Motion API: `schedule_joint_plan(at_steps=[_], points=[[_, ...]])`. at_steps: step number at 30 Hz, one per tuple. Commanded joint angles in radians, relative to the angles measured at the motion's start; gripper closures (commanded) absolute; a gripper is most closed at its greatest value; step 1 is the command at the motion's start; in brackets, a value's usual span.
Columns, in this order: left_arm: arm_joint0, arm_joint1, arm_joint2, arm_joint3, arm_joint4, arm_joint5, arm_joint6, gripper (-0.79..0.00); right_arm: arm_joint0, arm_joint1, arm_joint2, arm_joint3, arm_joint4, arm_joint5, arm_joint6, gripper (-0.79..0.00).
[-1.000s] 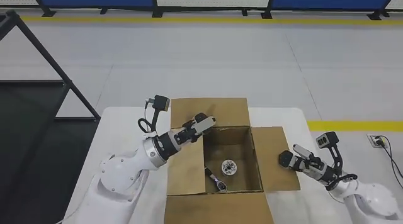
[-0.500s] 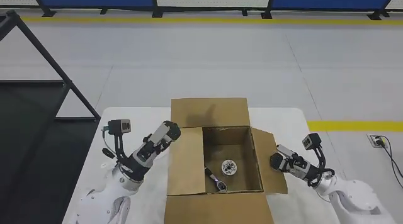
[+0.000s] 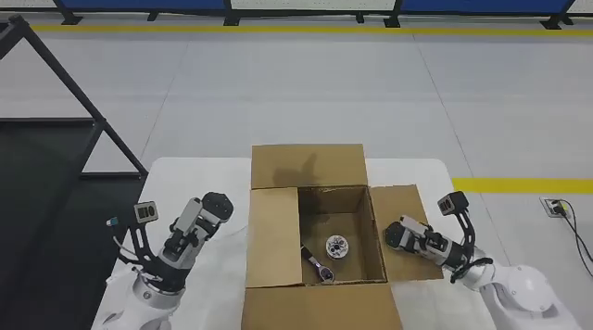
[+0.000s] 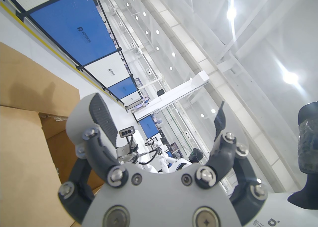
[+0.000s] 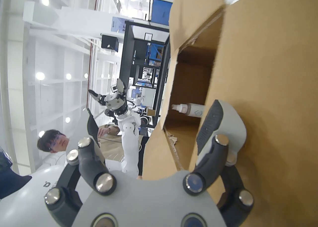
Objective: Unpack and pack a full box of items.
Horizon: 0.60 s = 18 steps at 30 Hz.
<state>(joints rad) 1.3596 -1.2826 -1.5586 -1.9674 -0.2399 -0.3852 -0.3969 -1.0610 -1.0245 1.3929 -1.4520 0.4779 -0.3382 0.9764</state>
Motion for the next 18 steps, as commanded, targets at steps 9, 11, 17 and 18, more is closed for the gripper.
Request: schedule_joint_plan(at_steps=[9, 11, 17, 18], points=[[0.101, 0.009, -0.097, -0.004, -0.053, -0.053, -0.001, -0.785, 0.078, -0.022, -0.164, -0.159, -0.118, 0.222, -0.071, -0.785], [0.133, 0.01, -0.121, -0.009, -0.064, -0.066, 0.006, -0.785, 0.115, -0.033, -0.215, -0.141, -0.135, 0.245, -0.095, -0.785], [0.187, 0.01, -0.154, -0.027, -0.103, -0.099, 0.02, -0.785, 0.156, -0.046, -0.257, -0.133, -0.17, 0.221, -0.148, -0.785], [0.188, 0.01, -0.154, -0.028, -0.104, -0.1, 0.019, -0.785, 0.153, -0.046, -0.251, -0.138, -0.176, 0.219, -0.153, -0.785]])
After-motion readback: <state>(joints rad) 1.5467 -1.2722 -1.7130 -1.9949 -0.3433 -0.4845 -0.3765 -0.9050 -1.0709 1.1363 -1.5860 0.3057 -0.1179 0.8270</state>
